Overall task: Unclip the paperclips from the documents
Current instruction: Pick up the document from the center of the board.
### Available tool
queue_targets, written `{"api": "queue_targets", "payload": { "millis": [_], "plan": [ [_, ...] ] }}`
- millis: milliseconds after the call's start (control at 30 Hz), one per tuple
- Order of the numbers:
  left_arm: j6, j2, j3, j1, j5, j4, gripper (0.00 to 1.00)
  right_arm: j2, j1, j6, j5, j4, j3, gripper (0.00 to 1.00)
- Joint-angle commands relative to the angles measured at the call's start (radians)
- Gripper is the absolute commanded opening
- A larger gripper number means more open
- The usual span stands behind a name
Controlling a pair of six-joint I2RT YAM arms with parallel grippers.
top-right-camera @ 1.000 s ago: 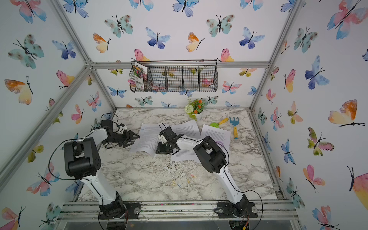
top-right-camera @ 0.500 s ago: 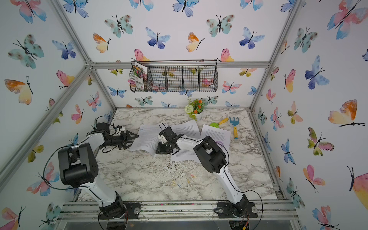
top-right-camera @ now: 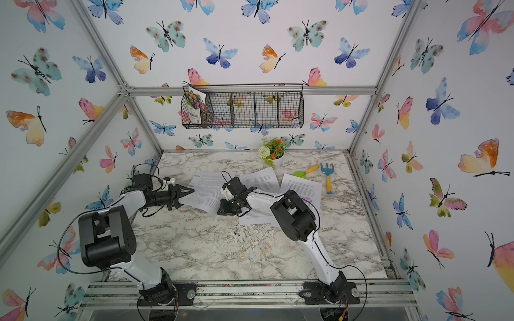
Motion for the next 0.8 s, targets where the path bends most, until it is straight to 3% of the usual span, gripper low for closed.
{"api": "queue_targets", "payload": {
  "millis": [0,100,333,500,633,767],
  "plan": [
    [0.066,-0.017,0.043,-0.009,-0.037,-0.071,0.19,0.011,0.002,-0.016,0.014,-0.075,-0.034,0.21],
    [0.141,0.003,0.097,-0.017,-0.102,-0.162,0.09,0.002,0.0,-0.022,0.011,-0.074,-0.045,0.21],
    [0.172,0.009,0.147,-0.038,-0.138,-0.182,0.02,-0.066,-0.038,-0.057,-0.017,-0.082,-0.07,0.24],
    [0.164,0.008,0.188,-0.098,-0.176,-0.178,0.0,-0.156,-0.099,-0.036,-0.171,-0.003,-0.144,0.41],
    [0.087,-0.016,0.208,-0.131,-0.189,-0.129,0.0,-0.22,-0.131,0.137,-0.336,0.154,-0.26,0.57],
    [-0.005,-0.036,0.207,-0.136,-0.187,-0.07,0.0,-0.307,-0.135,0.417,-0.374,0.38,-0.415,0.64]
  ]
}}
